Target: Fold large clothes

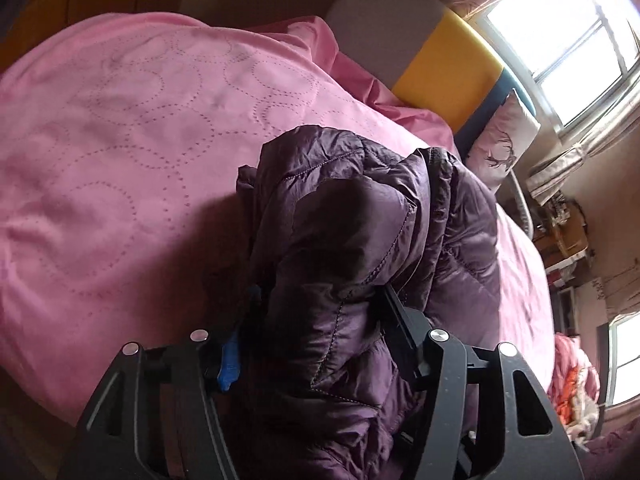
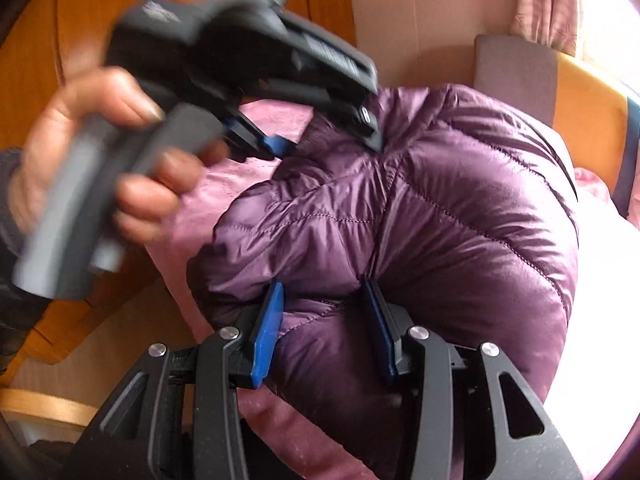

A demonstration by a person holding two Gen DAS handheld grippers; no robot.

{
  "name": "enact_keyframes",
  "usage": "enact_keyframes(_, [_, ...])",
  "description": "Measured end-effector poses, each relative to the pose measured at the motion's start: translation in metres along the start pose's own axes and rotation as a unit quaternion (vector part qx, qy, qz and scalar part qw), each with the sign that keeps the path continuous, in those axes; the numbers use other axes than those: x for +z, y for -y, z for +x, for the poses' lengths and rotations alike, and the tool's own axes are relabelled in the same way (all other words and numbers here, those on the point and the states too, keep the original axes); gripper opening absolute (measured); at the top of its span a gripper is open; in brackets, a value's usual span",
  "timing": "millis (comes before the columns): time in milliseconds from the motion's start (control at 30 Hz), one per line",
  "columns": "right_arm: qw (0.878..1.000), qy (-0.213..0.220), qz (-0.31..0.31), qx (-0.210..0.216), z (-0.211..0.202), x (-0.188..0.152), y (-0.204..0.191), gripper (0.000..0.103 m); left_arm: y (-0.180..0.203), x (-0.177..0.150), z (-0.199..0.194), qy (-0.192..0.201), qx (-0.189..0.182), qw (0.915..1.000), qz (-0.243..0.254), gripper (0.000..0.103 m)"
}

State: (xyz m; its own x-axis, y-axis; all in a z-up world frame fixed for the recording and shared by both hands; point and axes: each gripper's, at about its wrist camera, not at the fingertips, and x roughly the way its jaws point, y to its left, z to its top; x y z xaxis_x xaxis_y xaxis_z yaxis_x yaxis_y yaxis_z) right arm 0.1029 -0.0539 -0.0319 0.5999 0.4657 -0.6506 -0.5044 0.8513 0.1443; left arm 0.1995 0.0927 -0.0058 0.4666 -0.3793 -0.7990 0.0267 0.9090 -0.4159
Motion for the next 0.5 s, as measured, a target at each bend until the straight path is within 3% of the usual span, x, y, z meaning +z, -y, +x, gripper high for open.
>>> enact_keyframes(167, [0.993, -0.006, 0.044, 0.111, -0.041, -0.001, 0.039, 0.059, -0.002, -0.01, 0.002, 0.028, -0.009, 0.9987, 0.041, 0.066])
enact_keyframes(267, [0.978, 0.036, 0.118, 0.168, -0.076, 0.013, 0.086, 0.063, -0.002, -0.015, -0.004, 0.049, -0.002, 0.9968, 0.064, 0.066])
enact_keyframes(367, [0.969, 0.086, 0.177, 0.152, -0.093, 0.036, 0.129, 0.077, -0.004, -0.018, -0.008, 0.066, 0.002, 0.9951, 0.074, 0.066])
enact_keyframes(433, [0.967, 0.103, 0.204, 0.112, -0.094, 0.055, 0.157, 0.079, -0.003, -0.021, -0.01, 0.078, 0.013, 0.9936, 0.08, 0.066])
enact_keyframes(500, [0.967, 0.092, 0.228, 0.071, -0.084, 0.072, 0.176, 0.079, 0.0, -0.024, -0.012, 0.088, 0.029, 0.9917, 0.09, 0.066])
